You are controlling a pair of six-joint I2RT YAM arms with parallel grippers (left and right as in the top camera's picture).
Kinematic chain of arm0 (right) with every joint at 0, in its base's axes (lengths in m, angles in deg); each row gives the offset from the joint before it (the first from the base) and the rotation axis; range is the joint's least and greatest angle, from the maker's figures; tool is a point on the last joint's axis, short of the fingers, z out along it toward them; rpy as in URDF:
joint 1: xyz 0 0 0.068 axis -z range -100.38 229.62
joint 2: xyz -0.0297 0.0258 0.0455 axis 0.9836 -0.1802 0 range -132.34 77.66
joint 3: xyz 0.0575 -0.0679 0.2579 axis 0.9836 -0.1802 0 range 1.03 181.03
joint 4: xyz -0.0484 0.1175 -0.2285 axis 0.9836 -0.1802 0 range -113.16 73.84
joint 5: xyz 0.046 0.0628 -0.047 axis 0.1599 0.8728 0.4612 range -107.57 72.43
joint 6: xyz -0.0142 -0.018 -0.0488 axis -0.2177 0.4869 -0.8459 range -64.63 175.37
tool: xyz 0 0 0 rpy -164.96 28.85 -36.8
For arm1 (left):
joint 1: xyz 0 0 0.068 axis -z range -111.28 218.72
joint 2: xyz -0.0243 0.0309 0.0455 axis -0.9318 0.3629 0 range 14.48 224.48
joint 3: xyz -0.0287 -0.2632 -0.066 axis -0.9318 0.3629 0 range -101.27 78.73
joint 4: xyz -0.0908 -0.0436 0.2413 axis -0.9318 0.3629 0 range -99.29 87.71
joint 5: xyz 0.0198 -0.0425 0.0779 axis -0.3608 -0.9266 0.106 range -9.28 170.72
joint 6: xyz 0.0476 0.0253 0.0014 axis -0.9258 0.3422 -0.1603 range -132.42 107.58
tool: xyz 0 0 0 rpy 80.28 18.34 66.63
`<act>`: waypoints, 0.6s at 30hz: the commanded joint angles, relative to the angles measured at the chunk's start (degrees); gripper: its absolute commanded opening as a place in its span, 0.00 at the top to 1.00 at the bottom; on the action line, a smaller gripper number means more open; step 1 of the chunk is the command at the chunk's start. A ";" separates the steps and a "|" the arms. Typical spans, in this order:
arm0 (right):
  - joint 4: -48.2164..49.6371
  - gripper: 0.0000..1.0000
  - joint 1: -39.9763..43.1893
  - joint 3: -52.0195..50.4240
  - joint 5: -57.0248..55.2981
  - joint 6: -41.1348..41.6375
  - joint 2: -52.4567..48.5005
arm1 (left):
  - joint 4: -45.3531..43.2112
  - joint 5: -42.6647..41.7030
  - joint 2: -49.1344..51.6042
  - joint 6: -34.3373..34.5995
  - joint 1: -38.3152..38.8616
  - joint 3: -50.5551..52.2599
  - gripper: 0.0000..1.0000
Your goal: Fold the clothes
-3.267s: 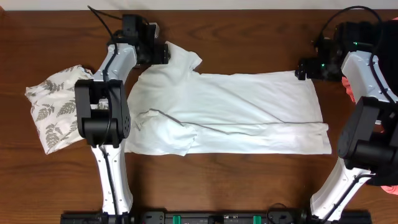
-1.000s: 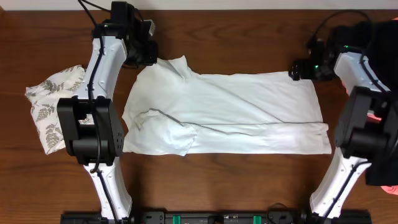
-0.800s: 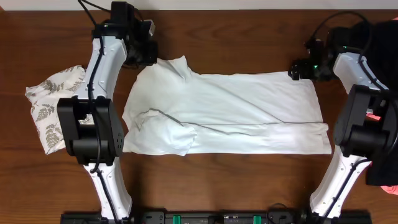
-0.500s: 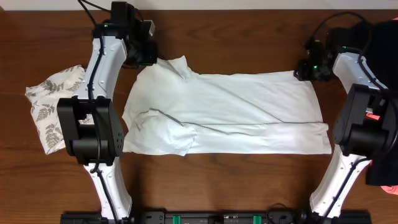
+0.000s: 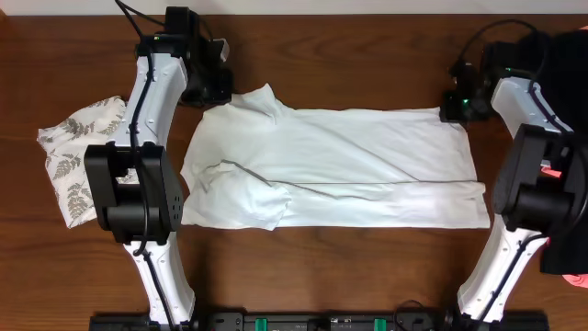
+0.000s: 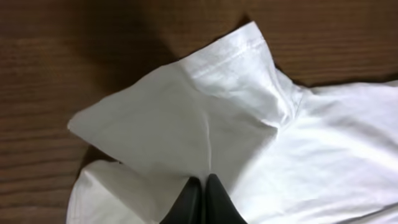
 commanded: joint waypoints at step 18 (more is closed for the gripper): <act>-17.00 0.99 0.46 0.13 -4.42 2.12 10.38 | 13.55 -1.70 -11.74 5.05 0.09 0.07 0.94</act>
